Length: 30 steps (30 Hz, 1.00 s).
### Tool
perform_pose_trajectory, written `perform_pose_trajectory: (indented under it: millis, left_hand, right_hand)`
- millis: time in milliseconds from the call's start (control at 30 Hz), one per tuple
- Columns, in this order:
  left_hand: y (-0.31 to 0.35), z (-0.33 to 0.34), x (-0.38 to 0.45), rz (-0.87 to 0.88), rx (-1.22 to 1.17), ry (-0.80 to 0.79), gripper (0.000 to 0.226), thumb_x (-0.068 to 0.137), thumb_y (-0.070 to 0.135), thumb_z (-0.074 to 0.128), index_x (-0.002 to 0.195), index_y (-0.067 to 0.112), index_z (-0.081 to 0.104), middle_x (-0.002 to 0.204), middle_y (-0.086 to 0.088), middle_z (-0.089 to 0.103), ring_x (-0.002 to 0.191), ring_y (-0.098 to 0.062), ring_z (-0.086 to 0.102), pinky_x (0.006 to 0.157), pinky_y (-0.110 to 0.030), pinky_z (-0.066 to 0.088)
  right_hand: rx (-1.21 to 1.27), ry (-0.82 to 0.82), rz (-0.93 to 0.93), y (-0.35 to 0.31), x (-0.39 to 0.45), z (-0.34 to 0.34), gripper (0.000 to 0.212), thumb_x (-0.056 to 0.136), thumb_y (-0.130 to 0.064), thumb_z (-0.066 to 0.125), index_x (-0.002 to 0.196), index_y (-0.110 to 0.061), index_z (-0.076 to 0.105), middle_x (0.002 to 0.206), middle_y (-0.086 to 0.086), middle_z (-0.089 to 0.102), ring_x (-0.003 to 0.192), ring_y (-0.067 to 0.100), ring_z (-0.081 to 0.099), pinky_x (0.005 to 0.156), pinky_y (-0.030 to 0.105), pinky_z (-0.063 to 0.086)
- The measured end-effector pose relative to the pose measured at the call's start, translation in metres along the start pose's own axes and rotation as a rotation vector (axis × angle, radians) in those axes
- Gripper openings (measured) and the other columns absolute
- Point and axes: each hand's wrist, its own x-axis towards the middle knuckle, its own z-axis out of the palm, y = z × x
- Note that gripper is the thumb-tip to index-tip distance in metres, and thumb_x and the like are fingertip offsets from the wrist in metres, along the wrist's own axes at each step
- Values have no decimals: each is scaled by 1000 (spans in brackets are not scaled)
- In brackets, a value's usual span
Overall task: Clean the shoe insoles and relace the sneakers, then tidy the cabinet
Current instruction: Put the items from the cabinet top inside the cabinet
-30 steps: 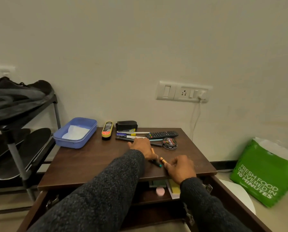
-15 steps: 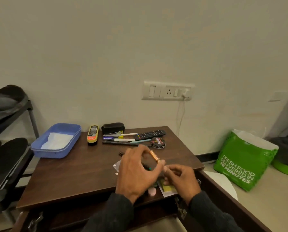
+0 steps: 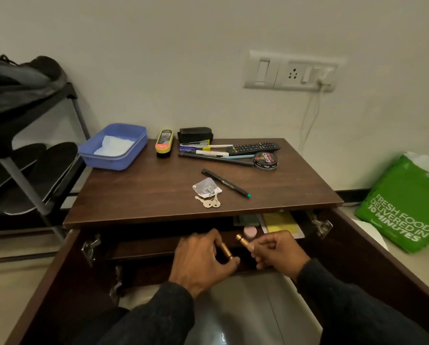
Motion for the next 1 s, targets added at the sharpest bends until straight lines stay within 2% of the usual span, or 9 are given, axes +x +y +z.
perform_pose_trajectory:
  millis: [100, 233, 333, 433, 633, 833, 900, 933, 1000]
  left_hand:
    - [-9, 14, 29, -55, 125, -16, 51, 66, 79, 56, 92, 35, 54, 82, 14, 63, 88, -11, 62, 86, -37, 47]
    - [-17, 29, 55, -96, 178, -107, 48, 73, 76, 60, 96, 33, 62, 95, 9, 69, 94, -16, 65, 87, -36, 52]
    - [-19, 42, 69, -122, 160, -186, 46, 77, 73, 61, 97, 31, 63, 101, 3, 69, 97, -20, 65, 86, -35, 54]
    - [-18, 60, 74, -137, 100, -187, 45, 79, 69, 62, 97, 28, 65, 102, 1, 70, 96, -22, 66, 86, -35, 55]
    - [-16, 79, 80, -147, 114, -121, 50, 90, 60, 57, 123, 23, 63, 120, -10, 67, 112, -31, 61, 92, -36, 50]
    - [-18, 80, 80, -155, -14, -151, 53, 83, 59, 69, 123, 25, 60, 121, -4, 65, 112, -27, 61, 96, -40, 52]
    - [-16, 75, 76, -162, -36, -190, 61, 80, 59, 72, 128, 26, 56, 127, -5, 61, 116, -27, 58, 99, -40, 50]
    - [-13, 71, 72, -158, -19, -203, 63, 81, 58, 72, 132, 25, 54, 130, -7, 58, 118, -28, 56, 101, -40, 49]
    - [-5, 58, 61, -134, 43, -246, 62, 83, 55, 71, 133, 22, 55, 131, -9, 55, 119, -30, 56, 101, -38, 48]
  right_hand:
    - [-117, 208, 49, 6, 32, 16, 7, 89, -20, 74, 85, -15, 77, 86, 7, 73, 73, 19, 69, 70, 37, 63]
    - [-553, 360, -78, 8, 69, 36, 21, 83, -42, 74, 82, -21, 74, 87, 0, 70, 86, 20, 67, 78, 35, 58]
    - [-788, 358, -167, 12, 83, 46, 18, 86, -32, 66, 90, -15, 72, 93, 9, 71, 92, 31, 67, 78, 36, 57]
    - [-931, 272, -212, 20, 90, 53, 18, 93, -19, 57, 102, -10, 70, 103, 17, 70, 97, 37, 66, 81, 40, 55]
    - [-893, 260, -269, 32, 92, 50, 19, 95, -11, 55, 106, -6, 70, 110, 19, 67, 100, 36, 64, 83, 40, 55]
    - [-855, 254, -179, 28, 78, 31, 10, 91, -18, 62, 100, -15, 65, 98, 7, 67, 87, 28, 66, 71, 36, 56]
    - [-814, 210, -183, 30, 67, 22, 7, 89, -22, 63, 95, -22, 61, 91, -1, 66, 82, 21, 65, 69, 37, 58]
    - [-801, 171, -197, 31, 60, 17, 3, 88, -23, 63, 90, -24, 62, 88, -4, 67, 79, 16, 65, 68, 36, 59]
    - [-770, 59, -226, 26, 40, 7, 7, 88, -23, 65, 82, -25, 69, 83, -9, 70, 77, 5, 66, 70, 30, 60]
